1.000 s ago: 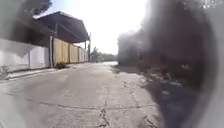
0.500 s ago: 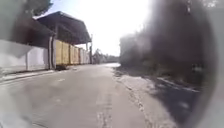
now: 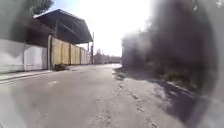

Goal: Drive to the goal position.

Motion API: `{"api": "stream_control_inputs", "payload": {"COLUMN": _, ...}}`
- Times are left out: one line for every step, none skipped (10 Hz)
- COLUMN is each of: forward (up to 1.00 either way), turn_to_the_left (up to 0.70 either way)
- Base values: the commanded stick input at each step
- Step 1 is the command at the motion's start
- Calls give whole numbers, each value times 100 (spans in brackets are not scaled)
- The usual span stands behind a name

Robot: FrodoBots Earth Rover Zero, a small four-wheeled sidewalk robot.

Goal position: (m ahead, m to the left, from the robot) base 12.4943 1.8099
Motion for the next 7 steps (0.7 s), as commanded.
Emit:
{"api": "stream_control_inputs", "payload": {"forward": 100, "turn_to_the_left": 0}}
{"api": "stream_control_inputs", "payload": {"forward": 100, "turn_to_the_left": 0}}
{"api": "stream_control_inputs", "payload": {"forward": 100, "turn_to_the_left": 0}}
{"api": "stream_control_inputs", "payload": {"forward": 100, "turn_to_the_left": 0}}
{"api": "stream_control_inputs", "payload": {"forward": 100, "turn_to_the_left": 0}}
{"api": "stream_control_inputs", "payload": {"forward": 100, "turn_to_the_left": 0}}
{"api": "stream_control_inputs", "payload": {"forward": 100, "turn_to_the_left": 0}}
